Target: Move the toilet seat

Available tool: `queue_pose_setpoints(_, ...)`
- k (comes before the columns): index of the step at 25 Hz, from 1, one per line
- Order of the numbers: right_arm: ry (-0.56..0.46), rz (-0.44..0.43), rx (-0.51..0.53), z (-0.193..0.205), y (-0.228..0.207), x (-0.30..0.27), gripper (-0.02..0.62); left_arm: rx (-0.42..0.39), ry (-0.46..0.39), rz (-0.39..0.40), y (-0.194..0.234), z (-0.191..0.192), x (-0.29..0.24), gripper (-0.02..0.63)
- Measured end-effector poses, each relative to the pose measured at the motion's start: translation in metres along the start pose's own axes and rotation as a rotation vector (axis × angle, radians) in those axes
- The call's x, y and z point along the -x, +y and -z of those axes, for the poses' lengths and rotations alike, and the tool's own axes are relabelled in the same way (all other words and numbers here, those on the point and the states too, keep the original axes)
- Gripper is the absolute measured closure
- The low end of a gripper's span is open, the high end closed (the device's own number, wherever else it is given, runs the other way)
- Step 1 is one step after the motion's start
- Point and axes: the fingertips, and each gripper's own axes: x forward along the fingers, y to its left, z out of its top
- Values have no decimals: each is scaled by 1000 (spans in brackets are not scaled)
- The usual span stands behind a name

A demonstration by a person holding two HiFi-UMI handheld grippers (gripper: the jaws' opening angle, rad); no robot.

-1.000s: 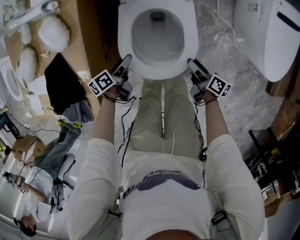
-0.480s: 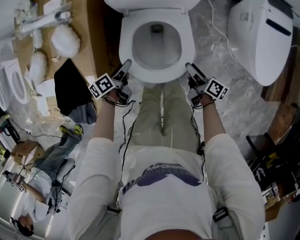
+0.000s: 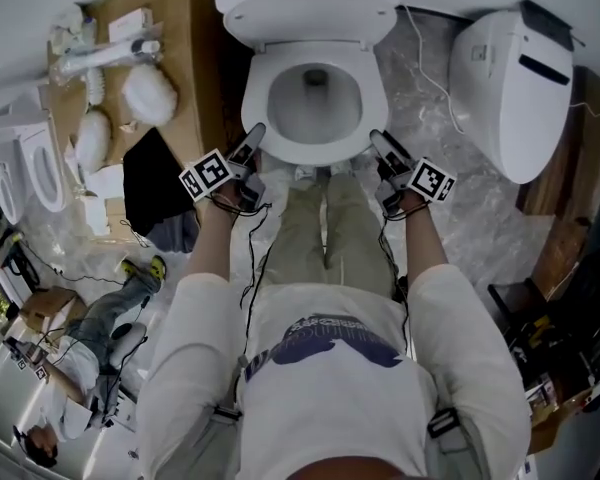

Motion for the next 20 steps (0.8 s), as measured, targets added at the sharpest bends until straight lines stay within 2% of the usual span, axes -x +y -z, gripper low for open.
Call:
queue_pose_setpoints(4,9,-54,63,-19,22,-6,345,-19,-17,21,-19,-17,-1,313)
queue_pose_setpoints(9,7,-9,33,-35,30,-8,342,-44,-33,42,-39,-37,-4,313)
queue_pose_setpoints(12,-2,-79,66,-51,48,-16,330,-56,-41,46,-48,-49,-6,313)
queue_pose_setpoints(20,-41,-96,29,-85,67,-30,325,29,-132,72,-70,-85,-16,307)
